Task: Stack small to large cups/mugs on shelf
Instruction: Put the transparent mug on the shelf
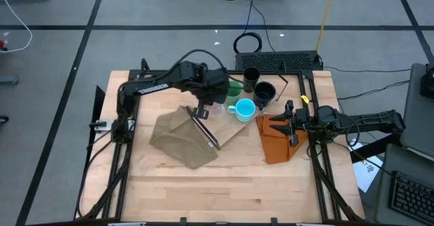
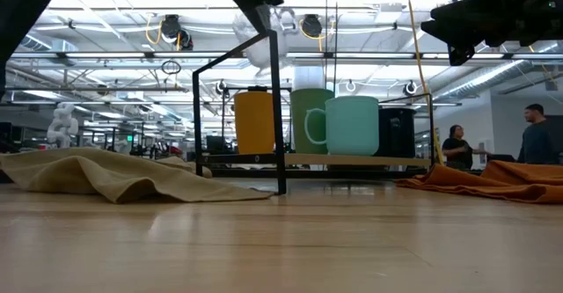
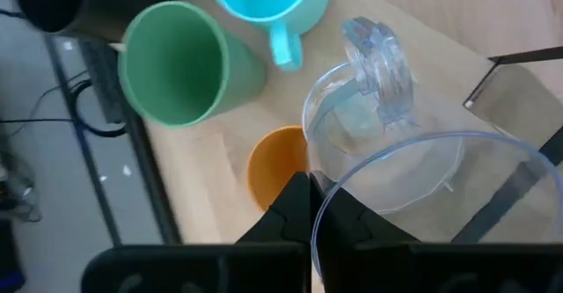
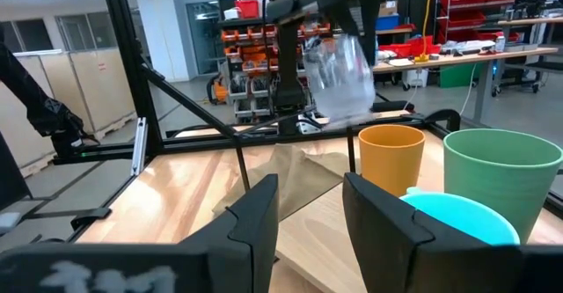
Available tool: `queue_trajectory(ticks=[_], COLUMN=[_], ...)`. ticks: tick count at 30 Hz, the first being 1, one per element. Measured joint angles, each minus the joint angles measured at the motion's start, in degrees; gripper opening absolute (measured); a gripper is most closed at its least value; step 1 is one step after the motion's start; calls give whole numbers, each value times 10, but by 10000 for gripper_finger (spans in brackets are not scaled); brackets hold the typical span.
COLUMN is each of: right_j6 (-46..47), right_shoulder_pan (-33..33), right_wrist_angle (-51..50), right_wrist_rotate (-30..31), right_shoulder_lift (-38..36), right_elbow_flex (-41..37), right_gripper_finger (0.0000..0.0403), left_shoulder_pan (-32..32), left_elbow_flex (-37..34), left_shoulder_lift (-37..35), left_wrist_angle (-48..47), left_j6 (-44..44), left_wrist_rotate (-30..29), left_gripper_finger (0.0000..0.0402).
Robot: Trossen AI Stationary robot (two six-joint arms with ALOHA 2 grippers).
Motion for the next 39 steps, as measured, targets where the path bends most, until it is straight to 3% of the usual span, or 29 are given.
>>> queue_trajectory(ticks=[10, 17, 39], right_j6=[0, 0, 0], right_shoulder_pan=[0, 0, 0], right_wrist_angle=[0, 0, -9], right_wrist_rotate=[0, 0, 0], right_shoulder_lift=[0, 0, 0], right_elbow_flex=[0, 0, 0], right_gripper_finger=[121, 121, 121], left_shoulder_pan=[3, 3, 13], left_elbow_flex=[0, 0, -1], left_shoulder_lift=[36, 35, 110], left_wrist_angle=[29, 54, 65], left_j6=[35, 55, 80], left_wrist_rotate=[44, 111, 103], left_gripper_finger=[0, 0, 0])
